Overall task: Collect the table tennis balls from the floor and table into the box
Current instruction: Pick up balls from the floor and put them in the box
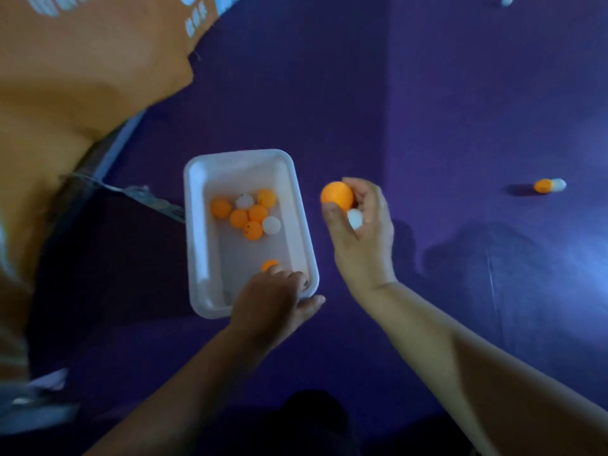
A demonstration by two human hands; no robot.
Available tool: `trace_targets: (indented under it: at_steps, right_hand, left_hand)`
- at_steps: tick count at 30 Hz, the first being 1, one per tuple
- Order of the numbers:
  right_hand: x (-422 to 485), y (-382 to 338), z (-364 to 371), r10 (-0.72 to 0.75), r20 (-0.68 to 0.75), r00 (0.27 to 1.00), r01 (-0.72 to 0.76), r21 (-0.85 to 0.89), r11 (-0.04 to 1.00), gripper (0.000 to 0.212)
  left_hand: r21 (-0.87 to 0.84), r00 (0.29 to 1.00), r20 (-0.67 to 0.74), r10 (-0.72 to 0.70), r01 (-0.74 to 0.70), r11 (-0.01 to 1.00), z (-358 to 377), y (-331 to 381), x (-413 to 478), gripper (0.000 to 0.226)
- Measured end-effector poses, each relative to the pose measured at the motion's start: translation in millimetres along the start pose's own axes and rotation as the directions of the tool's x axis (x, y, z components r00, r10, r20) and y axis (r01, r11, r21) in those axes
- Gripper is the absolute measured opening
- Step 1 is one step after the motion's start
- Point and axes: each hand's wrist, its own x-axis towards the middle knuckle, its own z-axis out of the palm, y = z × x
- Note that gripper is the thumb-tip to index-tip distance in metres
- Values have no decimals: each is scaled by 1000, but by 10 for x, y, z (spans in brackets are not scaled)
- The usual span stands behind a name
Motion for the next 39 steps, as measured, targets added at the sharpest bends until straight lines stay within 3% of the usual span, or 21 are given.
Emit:
trace_targets:
  at_steps: [3,5,7,10,12,14,16,17,21,25,28,30,34,36,39]
  right_hand:
    - [82,-164,278,-8,170,985,-1,53,999,29]
    - [122,-93,359,20,245,969,-17,-15,1000,36]
    - [130,48,379,37,226,974,-9,-121,993,39]
    - [83,267,341,157,160,975,-105,-291,951,42]
    - [23,353,319,310,194,931,-220,-379,899,49]
    - [-28,398,310,421,255,870,-296,-411,862,54]
    - [-51,402,289,456,313,833,-330,-381,864,48]
    - [-51,392,265,450,338,827,-325,-366,872,40]
    - [25,298,-14,394,394,830,-230,-403,886,18]
    - [196,283,-516,413,352,840,-273,-385,882,9]
    - [295,258,-867,416,267,869,-335,-302,893,18]
    - [360,269,-1085,424,237,874,-321,-373,871,23]
    - [453,367,-1625,281,376,883,106,-743,661,25]
    - [474,433,-1959,212,460,862,275,-776,568,38]
    - [526,575,-2502,287,543,789,413,-815,406,35]
  left_hand:
    - [-86,995,6,-102,102,991,-97,-46,-34,40]
    - [-168,982,-74,-171,157,973,-176,-129,-80,32]
    - [-218,942,-212,-261,214,952,-279,-291,-146,26]
    - [-133,857,-364,-365,341,931,-353,-587,-163,26]
    - [-119,789,-306,-533,524,843,-380,-720,-121,50]
    - [-219,705,-121,-699,668,711,-440,-755,-56,60]
    - [-293,601,63,-797,774,561,-471,-767,36,42]
    - [-280,587,100,-803,791,543,-482,-774,80,33]
    - [-281,667,83,-741,729,624,-532,-675,296,24]
    - [-376,766,78,-638,615,693,-606,-361,603,17]
    - [-398,813,71,-578,554,731,-644,-139,753,13]
    - [-404,845,46,-532,503,764,-633,18,820,15]
    - [-388,896,11,-444,413,824,-580,408,962,19]
    - [-382,915,16,-403,378,844,-547,620,1046,19]
    - [-333,931,23,-363,350,876,-412,908,1204,18]
